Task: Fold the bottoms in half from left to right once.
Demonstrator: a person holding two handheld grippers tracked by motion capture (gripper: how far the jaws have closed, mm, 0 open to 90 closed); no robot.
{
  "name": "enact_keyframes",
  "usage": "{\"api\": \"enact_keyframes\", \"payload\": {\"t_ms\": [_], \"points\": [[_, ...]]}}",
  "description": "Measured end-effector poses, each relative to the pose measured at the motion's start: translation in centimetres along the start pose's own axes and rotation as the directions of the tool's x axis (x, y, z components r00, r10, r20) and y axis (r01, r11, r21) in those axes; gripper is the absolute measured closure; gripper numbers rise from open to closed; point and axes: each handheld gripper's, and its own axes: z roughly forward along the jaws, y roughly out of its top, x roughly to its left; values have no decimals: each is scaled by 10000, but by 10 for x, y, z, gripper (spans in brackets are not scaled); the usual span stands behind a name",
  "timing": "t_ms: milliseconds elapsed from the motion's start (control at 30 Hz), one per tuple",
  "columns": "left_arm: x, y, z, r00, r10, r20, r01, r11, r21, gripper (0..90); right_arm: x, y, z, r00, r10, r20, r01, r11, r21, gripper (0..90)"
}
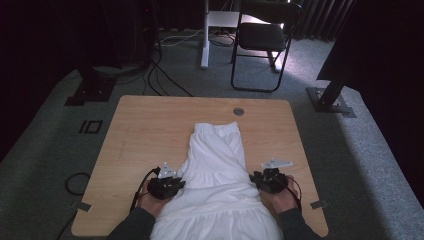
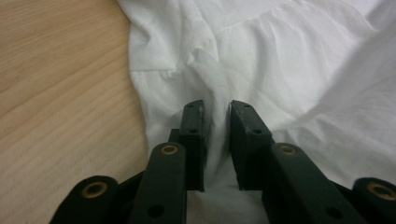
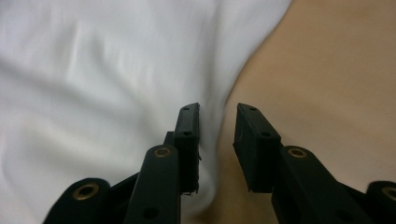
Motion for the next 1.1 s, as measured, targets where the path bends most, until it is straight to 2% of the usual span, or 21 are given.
{"api": "enact_keyframes", "payload": {"t_ms": [67,167,200,267,300,333,433,500,533,600,667,700,733,767,800,867,900,933,1000,1067,1100], "points": [[0,2,2,9998,168,-115,-168,9999,13,749,-6,18,0,9999,110,-81,-114,9987,-498,747],[0,2,3,9998,126,-131,-128,9998,-121,744,-12,51,14,9999,-28,-130,19,9976,-693,791],[0,1,3,9999,128,-114,-130,9998,-176,743,-14,62,22,9996,-54,-283,33,9972,-748,772],[1,-1,3,9999,110,-91,-113,9995,-292,743,-16,84,41,9980,5,-630,-58,9964,-849,652],[1,-1,3,9999,110,-91,-113,9995,-292,743,-16,84,41,9980,5,-630,-58,9964,-849,652],[0,-2,3,9999,105,-107,-109,9992,-380,740,-19,105,62,9912,258,-1299,-382,9948,-943,544],[1,-3,3,9998,130,-129,-136,9987,-488,721,-19,123,86,9850,618,-1612,-760,9936,-832,462],[0,-4,3,9998,163,-137,-169,9986,-507,705,-19,129,103,9774,881,-1922,-982,9942,-436,468],[-1,-4,3,9998,176,-119,-182,9984,-538,686,-18,130,111,9782,839,-1898,-896,9957,-216,518],[-2,-4,4,9997,240,-77,-244,9982,-549,651,-16,130,121,9759,433,-2139,-403,9990,187,758],[-3,-4,4,9996,284,-46,-286,9982,-535,607,-13,133,116,9906,-107,-1362,122,9999,103,877],[-3,-4,4,9996,284,-46,-286,9982,-535,588,-13,135,107,9944,-185,-1045,165,9997,-200,885],[-5,-5,4,9995,311,-27,-312,9980,-557,565,-14,139,94,9972,-302,-690,250,9969,-752,888],[-6,-5,4,9995,326,-21,-327,9979,-557,547,-15,142,85,9986,-419,-307,384,9937,-1057,889],[-6,-5,4,9994,339,-35,-341,9978,-560,539,-17,146,73,9978,-578,318,617,9882,-1400,890],[-6,-5,4,9995,297,44,-294,9980,-565,526,-23,150,56,9883,-847,1272,1070,9778,-1799,889],[-6,-5,4,9995,297,44,-294,9980,-565,525,-28,149,53,9861,-807,1455,1061,9786,-1762,888],[-7,-5,4,9995,311,49,-308,9980,-553,525,-35,147,57,9868,-711,1458,928,9847,-1474,886],[-8,-4,5,9993,379,-2,-378,9979,-526,524,-40,138,70,9820,-779,1720,948,9912,-923,885],[-8,-4,5,9993,365,0,-364,9979,-541,522,-45,126,88,9807,-678,1834,746,9968,-304,879],[-8,-4,5,9993,365,0,-364,9979,-541,518,-45,126,88,9807,-678,1834,746,9968,-304,879]]}}
